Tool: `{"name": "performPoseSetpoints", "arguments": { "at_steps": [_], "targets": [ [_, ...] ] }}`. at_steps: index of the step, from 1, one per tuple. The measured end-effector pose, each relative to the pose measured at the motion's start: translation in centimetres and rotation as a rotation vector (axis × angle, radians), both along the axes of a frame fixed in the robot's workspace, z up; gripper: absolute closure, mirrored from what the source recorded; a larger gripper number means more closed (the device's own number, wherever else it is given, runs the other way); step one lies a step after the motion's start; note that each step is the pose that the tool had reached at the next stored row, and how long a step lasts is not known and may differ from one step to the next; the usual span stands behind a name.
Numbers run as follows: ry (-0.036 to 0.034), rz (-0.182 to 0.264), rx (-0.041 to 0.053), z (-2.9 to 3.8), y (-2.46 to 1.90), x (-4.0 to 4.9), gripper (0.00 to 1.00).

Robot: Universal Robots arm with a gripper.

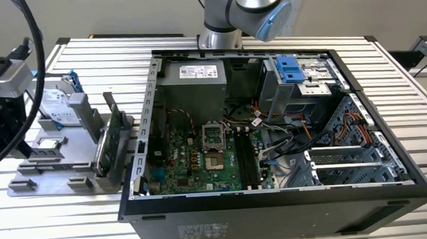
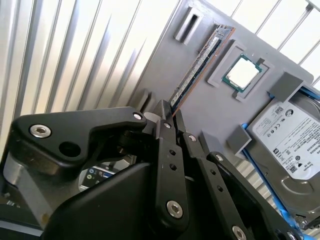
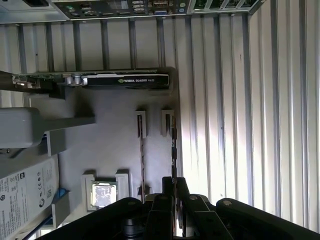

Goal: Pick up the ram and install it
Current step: 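Pick up the ram and move it above insertion slot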

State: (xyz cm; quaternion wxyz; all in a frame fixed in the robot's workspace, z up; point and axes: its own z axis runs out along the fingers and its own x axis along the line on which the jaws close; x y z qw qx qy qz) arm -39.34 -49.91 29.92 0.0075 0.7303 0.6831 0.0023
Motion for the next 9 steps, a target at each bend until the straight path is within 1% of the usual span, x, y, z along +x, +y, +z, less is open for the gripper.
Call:
{"name": "performPoseSetpoints", "arguments": {
  "at_steps": [9],
  "targets": [
    [0.0000,0.000,0.0000,0.58,0.00,0.00,1.00]
  ]
}}
